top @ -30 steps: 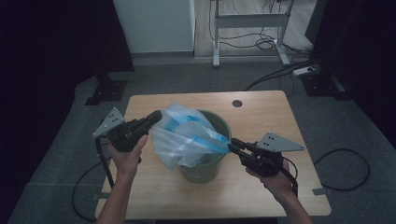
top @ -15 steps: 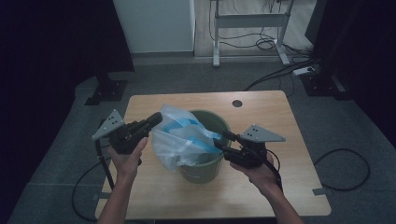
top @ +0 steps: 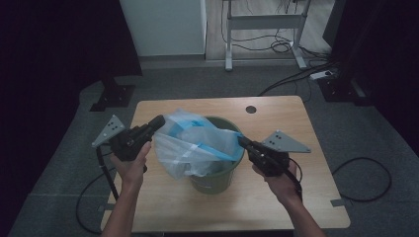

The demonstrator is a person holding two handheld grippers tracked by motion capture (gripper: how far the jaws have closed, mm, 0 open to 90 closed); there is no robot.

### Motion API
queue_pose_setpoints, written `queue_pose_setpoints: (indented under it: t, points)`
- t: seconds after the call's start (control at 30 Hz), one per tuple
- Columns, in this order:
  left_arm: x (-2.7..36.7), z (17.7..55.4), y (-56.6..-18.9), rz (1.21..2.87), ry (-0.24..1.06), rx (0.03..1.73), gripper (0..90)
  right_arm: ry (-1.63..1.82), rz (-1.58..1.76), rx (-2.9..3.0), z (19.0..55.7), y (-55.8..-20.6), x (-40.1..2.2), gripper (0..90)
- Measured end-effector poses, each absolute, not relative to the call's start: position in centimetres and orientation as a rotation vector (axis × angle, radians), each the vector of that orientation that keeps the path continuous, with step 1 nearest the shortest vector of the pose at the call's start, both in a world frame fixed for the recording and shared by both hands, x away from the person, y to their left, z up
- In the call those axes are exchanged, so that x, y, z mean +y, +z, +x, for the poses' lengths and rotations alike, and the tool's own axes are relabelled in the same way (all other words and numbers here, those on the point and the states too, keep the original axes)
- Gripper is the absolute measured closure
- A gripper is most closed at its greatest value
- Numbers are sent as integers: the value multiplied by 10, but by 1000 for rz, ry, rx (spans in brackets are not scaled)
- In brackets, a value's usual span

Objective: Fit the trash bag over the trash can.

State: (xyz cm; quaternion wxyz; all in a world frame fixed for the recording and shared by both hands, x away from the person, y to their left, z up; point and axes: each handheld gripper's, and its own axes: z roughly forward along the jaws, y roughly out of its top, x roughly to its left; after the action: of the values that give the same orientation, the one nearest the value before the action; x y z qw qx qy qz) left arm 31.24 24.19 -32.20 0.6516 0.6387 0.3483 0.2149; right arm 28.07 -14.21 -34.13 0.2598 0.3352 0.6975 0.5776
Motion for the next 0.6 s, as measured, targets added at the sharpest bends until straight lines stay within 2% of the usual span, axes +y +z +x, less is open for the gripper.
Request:
queue_pose_setpoints:
  t: [0.23, 0.37, 0.6]
  points:
    - [253, 316, -333, 1395, 435, 833, 899, 1571, 948, 1827, 280, -333, -176, 894]
    - [254, 307, -340, 1420, 422, 813, 899, 1579, 916, 1826, 268, -332, -189, 894]
    - [259, 281, -367, 1448, 390, 809, 899, 1596, 882, 1918, 236, -367, -190, 894]
